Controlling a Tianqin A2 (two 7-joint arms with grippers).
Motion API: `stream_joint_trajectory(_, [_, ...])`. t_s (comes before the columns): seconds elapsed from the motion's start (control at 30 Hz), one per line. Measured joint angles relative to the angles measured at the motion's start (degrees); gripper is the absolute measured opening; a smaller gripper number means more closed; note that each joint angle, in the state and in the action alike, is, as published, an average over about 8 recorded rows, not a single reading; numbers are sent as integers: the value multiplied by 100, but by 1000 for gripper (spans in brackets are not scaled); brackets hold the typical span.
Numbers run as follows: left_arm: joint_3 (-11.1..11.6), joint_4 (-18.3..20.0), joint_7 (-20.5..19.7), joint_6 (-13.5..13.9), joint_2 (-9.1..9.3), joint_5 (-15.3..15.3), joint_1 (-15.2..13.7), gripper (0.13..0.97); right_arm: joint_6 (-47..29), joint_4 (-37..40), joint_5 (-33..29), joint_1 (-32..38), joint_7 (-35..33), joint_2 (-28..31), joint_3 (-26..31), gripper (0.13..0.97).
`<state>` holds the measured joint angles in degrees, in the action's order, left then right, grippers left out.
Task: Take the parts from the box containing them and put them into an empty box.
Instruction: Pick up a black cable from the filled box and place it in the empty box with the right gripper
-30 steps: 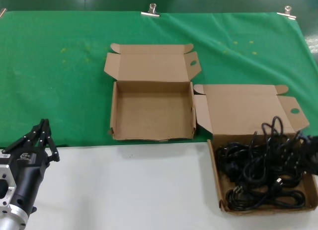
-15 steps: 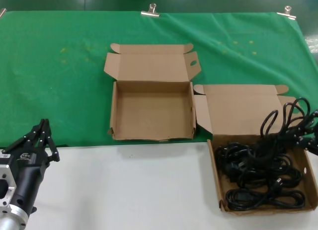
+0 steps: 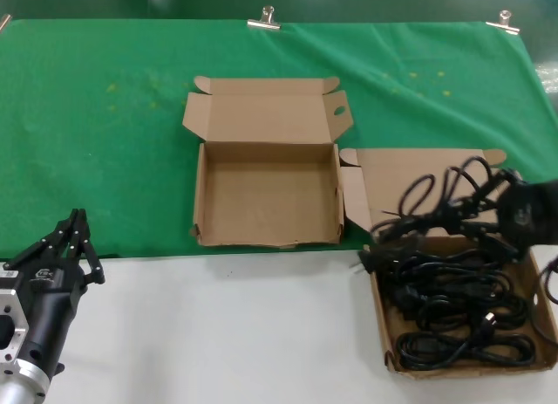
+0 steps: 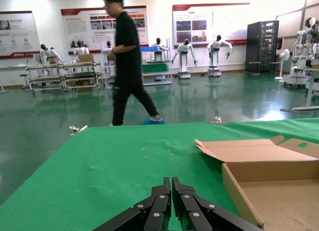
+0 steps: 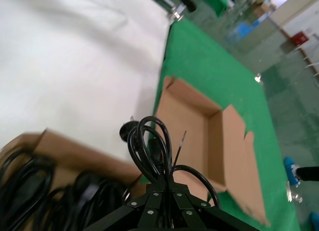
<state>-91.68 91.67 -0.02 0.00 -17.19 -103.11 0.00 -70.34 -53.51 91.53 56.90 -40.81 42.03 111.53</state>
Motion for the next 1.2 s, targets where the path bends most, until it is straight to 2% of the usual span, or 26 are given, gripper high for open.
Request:
stream_joint_trajectory(0.37, [0, 0, 0, 0, 0, 0, 0, 168, 301, 197, 2, 262, 132, -702, 128, 155])
stream_joint_trajectory(0.7, [0, 0, 0, 0, 0, 0, 0, 168, 881, 961, -75, 564, -11, -1625, 242, 155])
stream_joint_trajectory(0.93, [0, 0, 0, 0, 0, 0, 0, 168, 1294, 2114, -43, 895, -679, -2397, 200, 155])
stream_joint_trajectory(1.2, [0, 0, 0, 0, 0, 0, 0, 168, 1886, 3907, 128, 1413, -2073, -3285, -93, 154])
